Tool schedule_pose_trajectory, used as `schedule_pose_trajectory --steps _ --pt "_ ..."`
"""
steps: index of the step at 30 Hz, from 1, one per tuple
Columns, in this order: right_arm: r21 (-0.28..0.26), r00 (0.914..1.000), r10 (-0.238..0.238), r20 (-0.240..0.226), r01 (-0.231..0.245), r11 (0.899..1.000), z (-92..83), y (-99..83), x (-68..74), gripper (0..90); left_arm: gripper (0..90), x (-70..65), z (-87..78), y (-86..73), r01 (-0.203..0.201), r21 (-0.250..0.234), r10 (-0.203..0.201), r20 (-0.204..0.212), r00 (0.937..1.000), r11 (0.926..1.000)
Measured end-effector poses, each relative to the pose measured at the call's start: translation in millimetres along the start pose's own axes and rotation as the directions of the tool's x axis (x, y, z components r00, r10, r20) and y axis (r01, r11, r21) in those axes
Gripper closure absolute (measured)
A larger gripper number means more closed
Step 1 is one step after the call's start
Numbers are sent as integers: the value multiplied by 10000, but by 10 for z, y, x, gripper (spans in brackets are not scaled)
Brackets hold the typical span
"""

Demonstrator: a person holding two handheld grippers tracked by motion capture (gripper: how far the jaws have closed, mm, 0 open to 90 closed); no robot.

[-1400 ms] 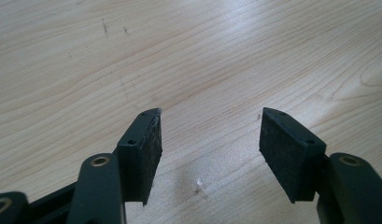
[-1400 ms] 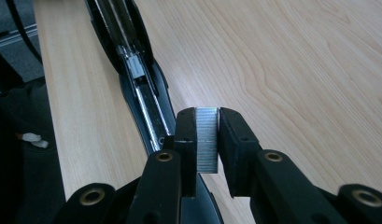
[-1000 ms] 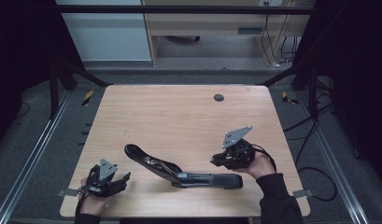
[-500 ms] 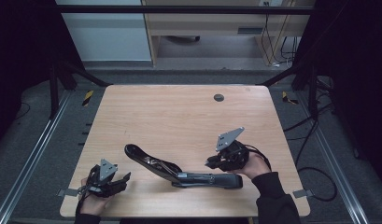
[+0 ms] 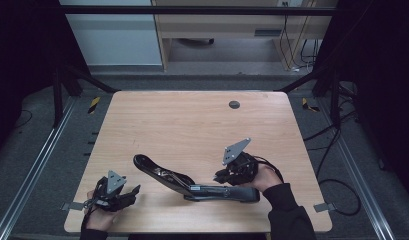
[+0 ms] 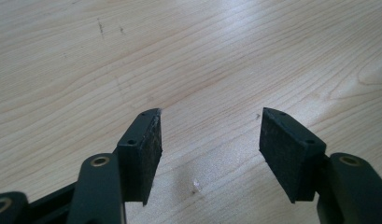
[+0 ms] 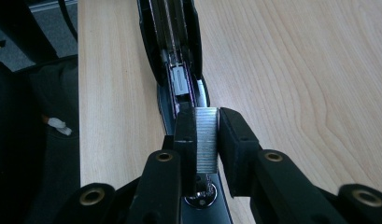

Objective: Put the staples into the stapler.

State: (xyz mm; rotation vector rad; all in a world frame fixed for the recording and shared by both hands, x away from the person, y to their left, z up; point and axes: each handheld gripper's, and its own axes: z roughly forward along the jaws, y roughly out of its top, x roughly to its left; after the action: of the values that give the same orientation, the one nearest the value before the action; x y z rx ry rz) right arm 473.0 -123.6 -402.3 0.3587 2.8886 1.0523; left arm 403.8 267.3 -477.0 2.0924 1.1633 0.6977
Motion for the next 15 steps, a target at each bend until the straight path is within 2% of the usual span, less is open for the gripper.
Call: schedule_pose_trajectory --steps 9,12,15 --pt "165 9996 -238 -177 241 9996 90 24 -3 776 385 -1 0 1 -11 2 11 4 10000 10000" --pt "251 9996 -91 -278 98 9996 120 25 -8 776 385 -2 0 1 -15 1 15 5 10000 10000" --pt "285 9995 -157 -260 164 9995 136 20 -23 775 385 0 0 1 -12 -1 12 6 10000 10000"
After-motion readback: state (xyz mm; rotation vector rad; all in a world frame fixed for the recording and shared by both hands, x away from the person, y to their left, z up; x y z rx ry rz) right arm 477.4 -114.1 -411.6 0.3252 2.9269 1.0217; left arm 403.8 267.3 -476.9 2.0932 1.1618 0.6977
